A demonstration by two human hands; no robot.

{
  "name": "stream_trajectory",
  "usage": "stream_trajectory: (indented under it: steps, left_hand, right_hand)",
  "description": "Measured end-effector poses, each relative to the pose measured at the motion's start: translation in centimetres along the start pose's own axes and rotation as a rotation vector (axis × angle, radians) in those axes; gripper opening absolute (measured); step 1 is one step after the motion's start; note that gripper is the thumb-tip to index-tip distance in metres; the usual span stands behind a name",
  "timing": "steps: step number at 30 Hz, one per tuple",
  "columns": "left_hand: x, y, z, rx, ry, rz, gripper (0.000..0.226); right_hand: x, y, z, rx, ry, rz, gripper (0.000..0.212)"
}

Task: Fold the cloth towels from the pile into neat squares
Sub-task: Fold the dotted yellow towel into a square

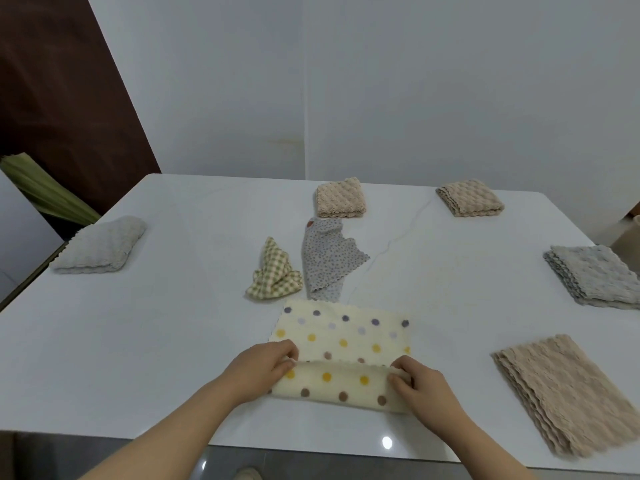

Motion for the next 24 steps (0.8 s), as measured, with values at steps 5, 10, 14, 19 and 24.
stream_trajectory:
  steps: [5,10,14,19,24]
  left_hand:
    - [0.0,1.2,-0.1,-0.071,-0.037,0.072,0.024]
    - [-0.4,0.7,-0.2,-0.046,-0.094,-0.176,0.004]
    - [-1.7,-0.6,0.0,-0.001,-0.231,-0.536,0.022]
    - [-2.5,-1.1,0.2,0.001,-0.347,-0.824,0.025]
    - [-3.0,-0.9,1.3,0.145,-0.437,-1.017,0.012]
  right_hand:
    - [0.4,0.3,-0.1,-0.057,0.066,-0.036,0.013]
    - [0.3,-0.4,-0.4,0.027,0.088,0.057,0.016]
    - [0.2,-1.4,-0.3,0.138,0.12,0.205,0.018]
    - [0.4,-2.1,0.3,0.205,0.16,0.322,0.017]
    - [0.6,-2.7,1.7,0.255,0.198,0.412,0.012]
Point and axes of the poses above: each hand's wrist, its own z-axis towards the middle knuckle, its own y-axis out of the palm, x = y × z, the point moved 7 cm from there along z, towards the middle knuckle, and after that the axes turned 1 degree about -x, right-handed, at the moved point
